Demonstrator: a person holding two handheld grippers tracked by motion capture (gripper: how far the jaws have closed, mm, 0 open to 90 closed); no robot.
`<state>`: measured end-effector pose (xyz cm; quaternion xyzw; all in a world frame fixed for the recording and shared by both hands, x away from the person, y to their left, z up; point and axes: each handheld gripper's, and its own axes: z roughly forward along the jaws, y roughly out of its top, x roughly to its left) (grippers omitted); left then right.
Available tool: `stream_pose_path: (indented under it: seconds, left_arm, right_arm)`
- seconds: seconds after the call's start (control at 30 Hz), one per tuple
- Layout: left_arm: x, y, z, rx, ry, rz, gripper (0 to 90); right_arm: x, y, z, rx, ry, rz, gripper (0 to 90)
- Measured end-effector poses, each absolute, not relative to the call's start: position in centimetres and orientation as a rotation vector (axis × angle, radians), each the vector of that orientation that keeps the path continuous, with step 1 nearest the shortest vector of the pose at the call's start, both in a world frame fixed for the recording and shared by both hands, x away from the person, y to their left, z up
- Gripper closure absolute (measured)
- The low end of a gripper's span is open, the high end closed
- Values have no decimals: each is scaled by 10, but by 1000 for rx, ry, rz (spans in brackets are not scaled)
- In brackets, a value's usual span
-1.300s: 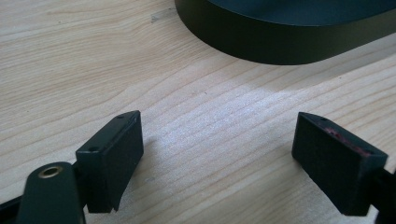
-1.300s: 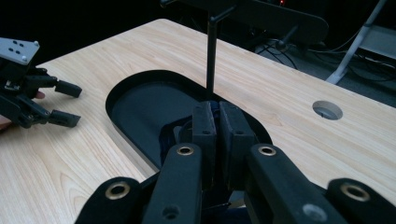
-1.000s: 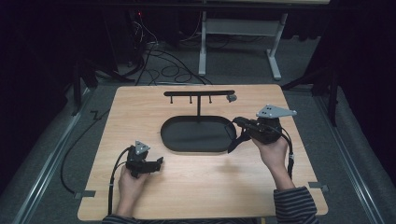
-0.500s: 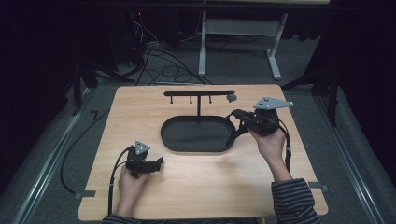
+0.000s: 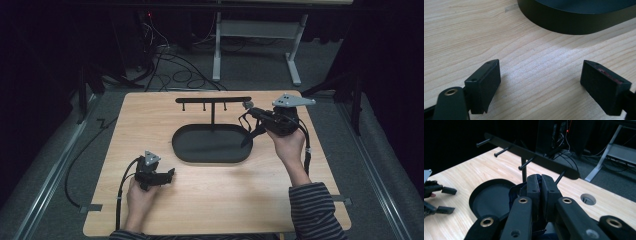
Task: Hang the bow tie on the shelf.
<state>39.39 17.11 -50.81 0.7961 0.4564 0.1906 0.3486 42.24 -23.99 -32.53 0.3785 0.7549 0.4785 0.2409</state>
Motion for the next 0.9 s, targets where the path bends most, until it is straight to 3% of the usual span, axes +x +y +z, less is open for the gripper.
stream_pose_path:
  seconds: [0.9]
  left_arm:
    - [394,171,-508,2063,1183,494,169]
  right_arm:
    - [454,-237,-316,1096,2020,1291,874]
